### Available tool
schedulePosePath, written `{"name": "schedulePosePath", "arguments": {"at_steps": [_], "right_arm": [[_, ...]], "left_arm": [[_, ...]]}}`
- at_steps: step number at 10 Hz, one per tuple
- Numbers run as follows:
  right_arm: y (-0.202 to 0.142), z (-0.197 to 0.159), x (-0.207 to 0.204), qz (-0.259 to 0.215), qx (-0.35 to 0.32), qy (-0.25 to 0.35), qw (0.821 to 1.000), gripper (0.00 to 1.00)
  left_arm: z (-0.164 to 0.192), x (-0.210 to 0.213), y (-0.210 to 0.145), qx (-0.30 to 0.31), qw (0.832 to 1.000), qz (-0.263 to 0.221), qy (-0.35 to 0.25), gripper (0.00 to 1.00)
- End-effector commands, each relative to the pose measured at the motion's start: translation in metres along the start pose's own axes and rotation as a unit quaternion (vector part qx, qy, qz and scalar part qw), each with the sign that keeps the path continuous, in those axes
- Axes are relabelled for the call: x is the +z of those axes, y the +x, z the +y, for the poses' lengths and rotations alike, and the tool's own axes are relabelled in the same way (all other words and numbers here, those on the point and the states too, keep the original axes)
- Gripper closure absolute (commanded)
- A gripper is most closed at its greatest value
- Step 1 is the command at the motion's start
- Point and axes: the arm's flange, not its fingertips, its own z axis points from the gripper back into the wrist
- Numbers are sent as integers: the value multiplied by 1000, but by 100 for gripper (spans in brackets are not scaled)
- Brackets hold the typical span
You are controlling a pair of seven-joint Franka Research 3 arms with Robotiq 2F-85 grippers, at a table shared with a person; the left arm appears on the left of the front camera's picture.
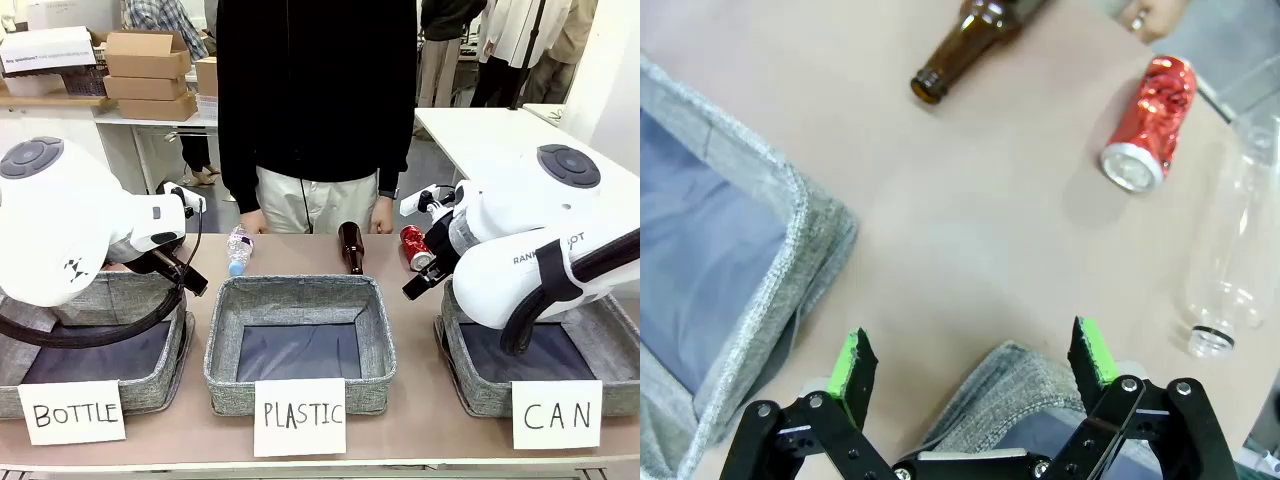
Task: Sort the can waste into the basket.
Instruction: Pick up the can waste from the table and place it in the right Fabric basket.
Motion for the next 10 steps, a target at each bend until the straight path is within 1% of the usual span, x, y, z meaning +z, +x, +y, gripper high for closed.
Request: {"name": "schedulePosePath", "arguments": {"at_steps": [1,6,7,8,9,10], "right_arm": [[0,0,0,0,0,0,1000,0],[0,0,0,0,0,0,1000,0],[28,3,29,-12,-22,-7,1000,0],[48,10,67,-36,-30,-57,997,0],[57,21,107,-58,-43,-76,994,0],[53,36,141,-80,-28,-87,993,0]], "left_arm": [[0,0,0,0,1000,0,0,0],[0,0,0,0,1000,0,0,0],[9,38,20,5,999,-45,-5,0],[17,80,29,11,997,-70,-6,0],[20,122,32,31,998,-46,-5,0],[15,156,22,50,998,-49,1,0]]}}
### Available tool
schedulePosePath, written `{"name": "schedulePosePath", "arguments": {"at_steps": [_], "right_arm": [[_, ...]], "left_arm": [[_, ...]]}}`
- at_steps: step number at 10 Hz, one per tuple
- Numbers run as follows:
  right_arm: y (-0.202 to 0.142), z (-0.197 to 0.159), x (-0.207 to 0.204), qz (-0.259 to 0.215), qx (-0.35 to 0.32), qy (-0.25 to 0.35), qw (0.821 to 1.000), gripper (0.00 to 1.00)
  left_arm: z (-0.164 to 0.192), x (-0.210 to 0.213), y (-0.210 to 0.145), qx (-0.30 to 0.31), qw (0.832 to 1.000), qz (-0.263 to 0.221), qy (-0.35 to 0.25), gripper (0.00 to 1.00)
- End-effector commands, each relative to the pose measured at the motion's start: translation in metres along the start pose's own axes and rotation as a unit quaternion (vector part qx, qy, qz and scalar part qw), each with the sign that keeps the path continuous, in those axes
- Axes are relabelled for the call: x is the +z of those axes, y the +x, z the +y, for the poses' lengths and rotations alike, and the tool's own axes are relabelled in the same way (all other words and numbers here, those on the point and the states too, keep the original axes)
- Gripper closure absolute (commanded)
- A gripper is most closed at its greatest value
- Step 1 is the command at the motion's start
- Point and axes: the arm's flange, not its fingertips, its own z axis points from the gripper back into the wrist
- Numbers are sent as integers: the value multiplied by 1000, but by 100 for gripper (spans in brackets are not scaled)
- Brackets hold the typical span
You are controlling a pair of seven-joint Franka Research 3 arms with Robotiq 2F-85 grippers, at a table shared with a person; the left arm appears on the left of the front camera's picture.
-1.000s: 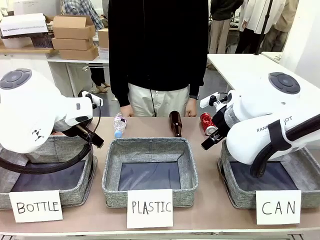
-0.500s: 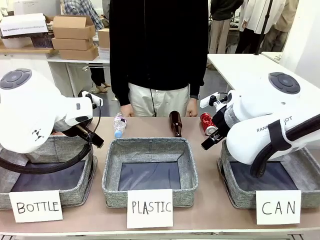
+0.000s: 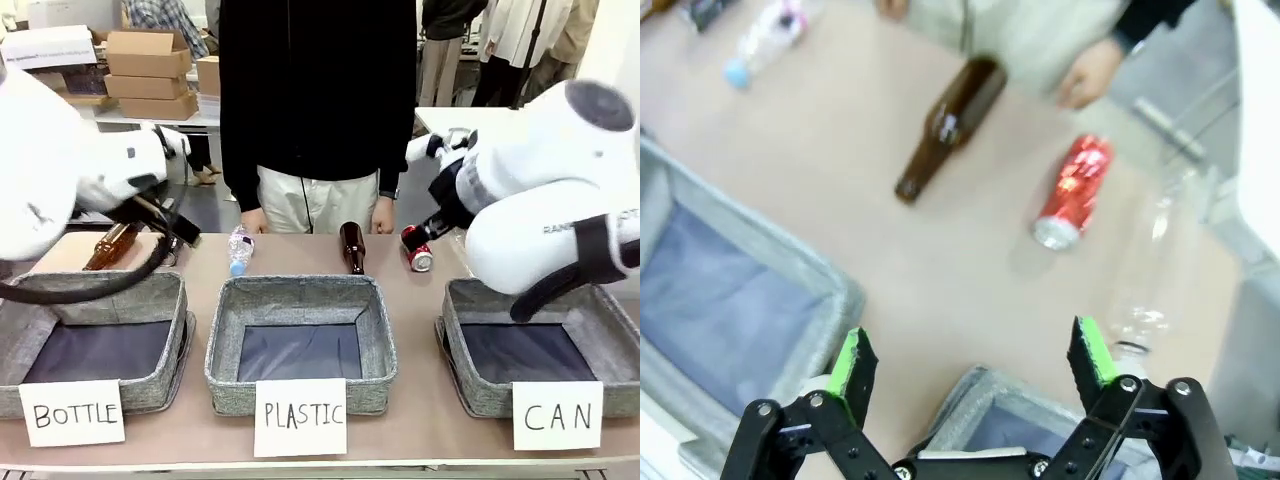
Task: Sort the can waste into the basket.
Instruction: Pick up the can waste from the table and place it in the right Fabric basket.
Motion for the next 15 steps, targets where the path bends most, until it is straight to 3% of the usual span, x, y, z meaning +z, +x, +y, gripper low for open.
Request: {"name": "schedulePosePath", "arguments": {"at_steps": [1,2,3,4,5,6,7,8,9,10,11,12,13,15], "right_arm": [[-13,32,68,53,-5,-23,998,0],[-37,41,98,67,0,40,997,0],[-62,44,115,46,-23,-19,998,0],[-76,41,111,30,-37,-42,998,0],[-8,40,103,45,2,-9,999,0],[-8,40,103,45,2,-9,999,0],[-14,43,129,43,-9,-21,999,0],[-15,39,128,60,-120,66,989,0],[-31,17,148,53,-223,218,949,0],[-63,-15,172,14,-317,301,899,0],[-92,-43,189,-21,-370,341,864,0],[-117,-66,203,-77,-417,367,828,0],[-141,-85,212,-125,-455,364,803,0],[-177,-116,205,-144,-536,331,763,0]], "left_arm": [[-13,73,-32,-24,996,1,-81,0],[-27,87,-63,-63,993,-2,-102,0],[-46,87,-94,-93,990,31,-102,0],[-61,76,-110,-129,978,77,-144,0],[-30,101,-11,-57,994,9,-88,0],[-30,101,-11,-57,994,9,-88,0],[-47,110,-24,-90,988,44,-121,0],[-33,106,-21,-33,972,34,-232,0],[-2,115,-34,59,935,-12,-349,0],[36,118,-62,140,850,-78,-501,0],[62,111,-88,221,813,-100,-530,0],[77,105,-105,277,781,-121,-546,0],[89,102,-124,311,767,-144,-543,0],[115,98,-142,356,741,-197,-534,0]]}}
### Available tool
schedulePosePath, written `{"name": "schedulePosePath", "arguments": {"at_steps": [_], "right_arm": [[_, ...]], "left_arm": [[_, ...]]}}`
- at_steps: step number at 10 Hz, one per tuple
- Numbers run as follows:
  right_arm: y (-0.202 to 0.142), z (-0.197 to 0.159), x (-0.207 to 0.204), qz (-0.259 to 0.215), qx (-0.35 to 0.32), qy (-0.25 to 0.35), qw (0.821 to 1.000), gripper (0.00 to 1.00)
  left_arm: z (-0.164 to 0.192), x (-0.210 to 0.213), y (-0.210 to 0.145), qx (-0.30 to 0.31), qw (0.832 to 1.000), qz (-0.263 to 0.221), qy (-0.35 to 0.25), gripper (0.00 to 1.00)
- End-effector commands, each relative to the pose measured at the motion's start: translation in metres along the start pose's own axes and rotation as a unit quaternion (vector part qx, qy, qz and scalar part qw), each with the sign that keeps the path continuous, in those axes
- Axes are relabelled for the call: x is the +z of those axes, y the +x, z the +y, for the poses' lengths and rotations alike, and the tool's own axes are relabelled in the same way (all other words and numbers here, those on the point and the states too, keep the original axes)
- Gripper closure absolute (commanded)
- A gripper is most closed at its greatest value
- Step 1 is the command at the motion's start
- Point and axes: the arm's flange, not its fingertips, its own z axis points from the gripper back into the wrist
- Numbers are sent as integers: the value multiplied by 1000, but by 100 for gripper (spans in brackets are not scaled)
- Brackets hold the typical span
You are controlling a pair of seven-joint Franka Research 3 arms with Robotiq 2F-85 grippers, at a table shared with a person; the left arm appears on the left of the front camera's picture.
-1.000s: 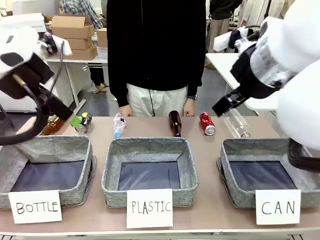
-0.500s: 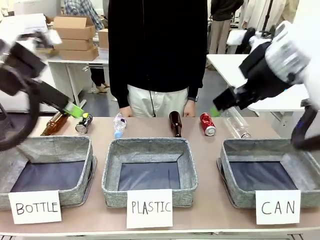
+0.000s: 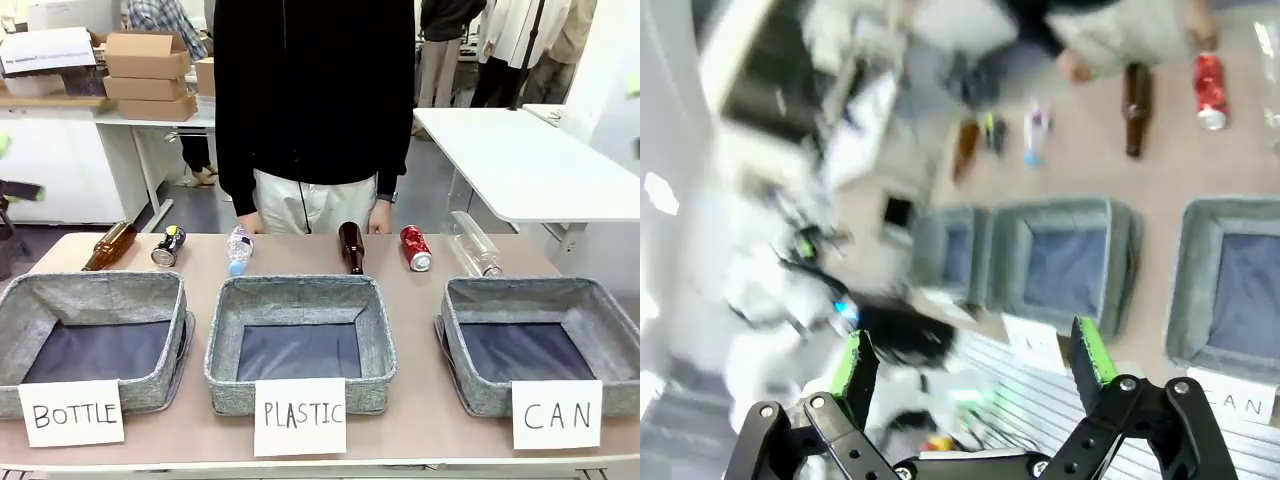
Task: Sort the can waste into the basket.
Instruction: Pick up the can waste from the table and place it in the right Fabric basket.
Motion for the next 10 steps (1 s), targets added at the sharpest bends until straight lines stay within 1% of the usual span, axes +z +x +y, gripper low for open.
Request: {"name": "schedulePosePath", "arguments": {"at_steps": [1,2,10], "right_arm": [[-55,-80,-45,-79,-118,-39,989,0],[0,0,0,0,0,0,1000,0],[0,0,0,0,0,0,1000,0]], "left_arm": [[21,-22,-25,74,995,-71,15,0],[0,0,0,0,1000,0,0,0],[0,0,0,0,1000,0,0,0]]}}
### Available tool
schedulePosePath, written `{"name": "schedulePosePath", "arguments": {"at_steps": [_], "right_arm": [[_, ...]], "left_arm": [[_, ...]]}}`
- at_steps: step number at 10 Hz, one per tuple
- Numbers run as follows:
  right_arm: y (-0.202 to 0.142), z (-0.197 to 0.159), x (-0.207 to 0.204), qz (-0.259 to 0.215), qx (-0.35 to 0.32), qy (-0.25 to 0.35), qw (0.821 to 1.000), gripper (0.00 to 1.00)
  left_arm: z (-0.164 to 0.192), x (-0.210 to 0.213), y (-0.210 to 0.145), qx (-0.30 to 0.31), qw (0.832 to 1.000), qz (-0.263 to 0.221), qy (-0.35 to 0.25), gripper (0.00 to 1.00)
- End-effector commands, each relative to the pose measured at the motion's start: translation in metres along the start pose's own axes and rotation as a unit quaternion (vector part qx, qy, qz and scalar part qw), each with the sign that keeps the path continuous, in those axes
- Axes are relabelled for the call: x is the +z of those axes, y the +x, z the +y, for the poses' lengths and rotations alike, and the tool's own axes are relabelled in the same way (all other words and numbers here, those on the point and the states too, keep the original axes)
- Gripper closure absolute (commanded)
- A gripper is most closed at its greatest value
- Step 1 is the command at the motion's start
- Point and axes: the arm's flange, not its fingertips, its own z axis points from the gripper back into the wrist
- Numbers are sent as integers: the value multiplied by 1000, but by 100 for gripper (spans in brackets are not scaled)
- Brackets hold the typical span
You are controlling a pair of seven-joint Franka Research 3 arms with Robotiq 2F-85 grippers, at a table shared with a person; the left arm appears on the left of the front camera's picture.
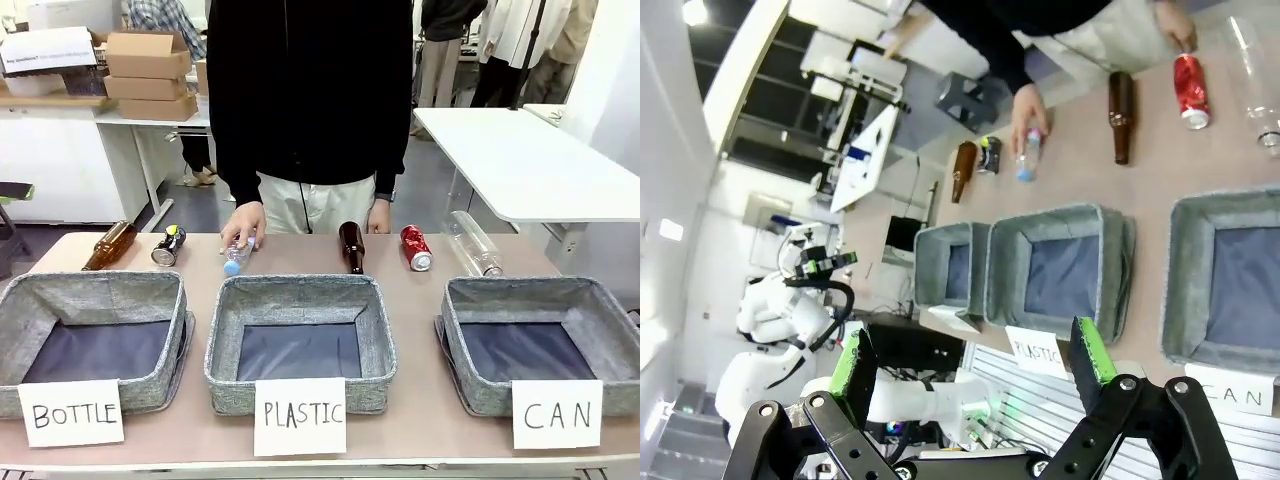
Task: Sort the can waste into the basket.
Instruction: Pick up the can waste from the table and place it in the right Fabric basket.
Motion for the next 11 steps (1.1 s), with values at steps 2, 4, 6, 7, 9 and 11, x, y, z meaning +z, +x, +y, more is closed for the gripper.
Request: {"name": "schedulePosePath", "arguments": {"at_steps": [2,4,6,7,9,11], "right_arm": [[3,2,0,2,6,11,1000,0],[0,-2,0,1,-2,0,1000,0],[53,-5,-114,108,79,-239,962,0],[81,-28,-161,120,83,-322,935,0],[91,-65,-218,163,65,-354,919,0],[67,-60,-209,165,55,-300,938,0]], "left_arm": [[0,-2,3,-13,1000,-4,-14,0],[0,-2,3,-13,1000,-4,-14,0],[0,-2,3,-13,1000,-4,-14,0],[0,-2,3,-13,1000,-4,-14,0],[0,-2,3,-13,1000,-4,-14,0],[0,-2,3,-13,1000,-4,-14,0]]}}
